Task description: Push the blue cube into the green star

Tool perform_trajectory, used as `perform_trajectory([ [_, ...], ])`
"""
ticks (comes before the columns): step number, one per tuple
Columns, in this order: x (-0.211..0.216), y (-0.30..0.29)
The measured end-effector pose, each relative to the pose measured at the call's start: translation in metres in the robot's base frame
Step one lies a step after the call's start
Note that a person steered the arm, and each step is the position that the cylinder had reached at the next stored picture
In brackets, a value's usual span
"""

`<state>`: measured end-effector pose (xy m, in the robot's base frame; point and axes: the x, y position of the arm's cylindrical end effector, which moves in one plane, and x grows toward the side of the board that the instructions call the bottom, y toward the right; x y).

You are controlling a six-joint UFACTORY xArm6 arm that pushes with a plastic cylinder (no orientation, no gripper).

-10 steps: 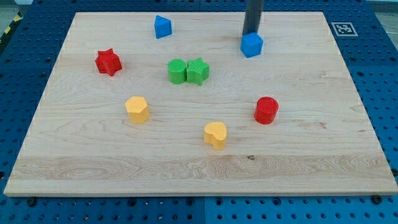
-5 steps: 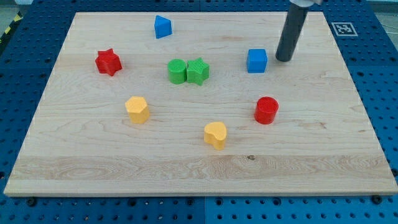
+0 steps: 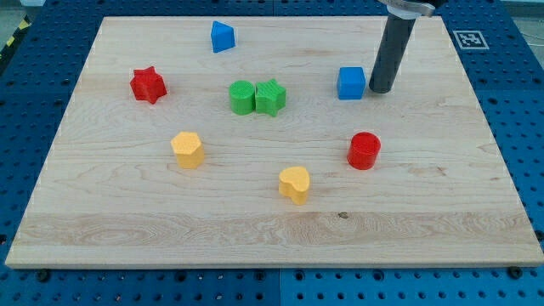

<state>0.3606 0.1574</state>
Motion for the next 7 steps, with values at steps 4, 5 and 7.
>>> perform_trajectory([
  [4,-0.004,-0.067],
  [5,-0.003,-0.074],
  [7,-0.031,-0.079],
])
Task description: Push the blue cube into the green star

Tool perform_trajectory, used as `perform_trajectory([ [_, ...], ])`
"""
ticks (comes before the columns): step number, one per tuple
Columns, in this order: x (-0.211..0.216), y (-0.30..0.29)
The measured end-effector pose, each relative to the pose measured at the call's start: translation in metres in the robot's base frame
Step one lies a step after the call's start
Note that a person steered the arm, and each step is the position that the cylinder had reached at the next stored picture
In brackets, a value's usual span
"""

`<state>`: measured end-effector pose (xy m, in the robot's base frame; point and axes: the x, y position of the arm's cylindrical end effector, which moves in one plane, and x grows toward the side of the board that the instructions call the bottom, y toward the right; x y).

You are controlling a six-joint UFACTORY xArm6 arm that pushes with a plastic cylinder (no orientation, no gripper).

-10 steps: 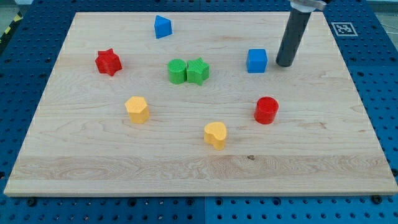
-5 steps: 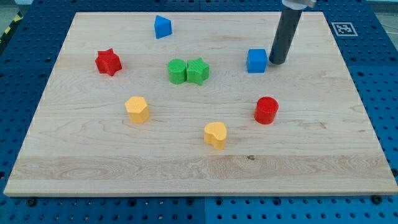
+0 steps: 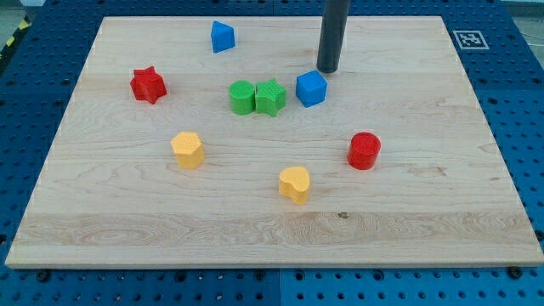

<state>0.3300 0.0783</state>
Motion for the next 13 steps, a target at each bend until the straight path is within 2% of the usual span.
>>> perform_trajectory([
  [3,0.03,-0.002],
  [4,0.009,-0.002],
  [7,0.046,-0.002],
  [13,0.052,-0.006],
])
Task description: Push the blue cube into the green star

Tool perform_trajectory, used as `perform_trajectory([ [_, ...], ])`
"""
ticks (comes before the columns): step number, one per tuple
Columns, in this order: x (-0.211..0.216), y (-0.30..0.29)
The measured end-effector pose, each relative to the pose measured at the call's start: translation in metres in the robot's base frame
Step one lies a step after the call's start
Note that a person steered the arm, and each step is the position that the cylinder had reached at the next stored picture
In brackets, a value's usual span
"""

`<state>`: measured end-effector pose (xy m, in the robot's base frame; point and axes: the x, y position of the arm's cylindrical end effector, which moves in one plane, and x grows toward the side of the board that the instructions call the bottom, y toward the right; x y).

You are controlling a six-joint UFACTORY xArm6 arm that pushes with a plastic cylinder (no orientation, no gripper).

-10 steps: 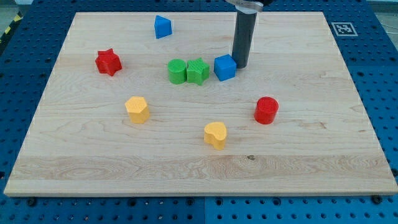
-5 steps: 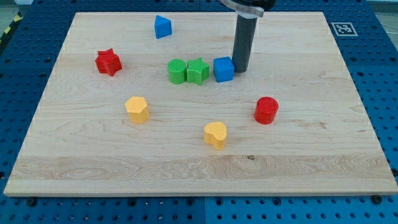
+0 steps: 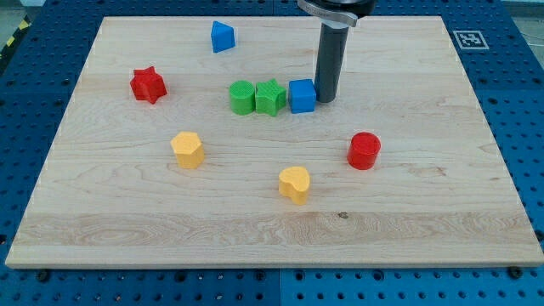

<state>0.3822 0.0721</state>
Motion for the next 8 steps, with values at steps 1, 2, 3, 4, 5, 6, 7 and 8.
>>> perform_trajectory([
  [1,-0.012,0.0],
  [2,-0.027,0.0],
  [3,-0.028,-0.01],
  [4,-0.028,-0.041],
  [5,-0.03,-0.066],
  [6,-0.043,-0.074],
  [7,-0.044,-0.095],
  [8,-0.052,-0.122],
])
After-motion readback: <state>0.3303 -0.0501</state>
